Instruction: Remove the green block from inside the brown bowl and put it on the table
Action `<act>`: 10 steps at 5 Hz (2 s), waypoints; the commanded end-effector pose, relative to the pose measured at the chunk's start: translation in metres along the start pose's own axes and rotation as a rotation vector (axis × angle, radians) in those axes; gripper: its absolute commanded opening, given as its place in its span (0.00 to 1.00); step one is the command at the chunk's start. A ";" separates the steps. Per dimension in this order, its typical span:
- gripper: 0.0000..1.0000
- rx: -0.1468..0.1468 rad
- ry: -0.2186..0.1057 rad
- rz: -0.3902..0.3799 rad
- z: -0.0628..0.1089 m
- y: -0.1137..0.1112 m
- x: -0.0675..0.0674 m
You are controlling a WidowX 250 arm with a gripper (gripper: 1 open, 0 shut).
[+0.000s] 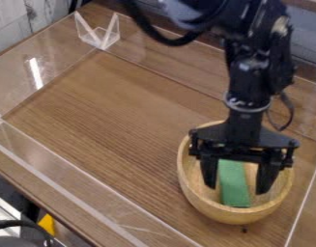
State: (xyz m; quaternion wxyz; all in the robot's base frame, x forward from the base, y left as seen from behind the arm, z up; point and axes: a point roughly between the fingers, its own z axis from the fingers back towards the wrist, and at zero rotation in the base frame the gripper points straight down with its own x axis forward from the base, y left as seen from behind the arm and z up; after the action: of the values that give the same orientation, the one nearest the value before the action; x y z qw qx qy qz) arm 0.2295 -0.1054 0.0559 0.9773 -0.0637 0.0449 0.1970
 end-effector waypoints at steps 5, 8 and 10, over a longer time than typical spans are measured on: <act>1.00 -0.061 -0.065 0.108 0.040 -0.009 0.012; 1.00 -0.083 -0.084 0.186 0.047 0.034 0.015; 1.00 -0.072 -0.081 0.212 0.042 0.020 0.015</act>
State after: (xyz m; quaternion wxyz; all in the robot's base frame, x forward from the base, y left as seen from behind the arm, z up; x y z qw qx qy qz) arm 0.2284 -0.0729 0.0829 0.9482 -0.0758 0.0250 0.3074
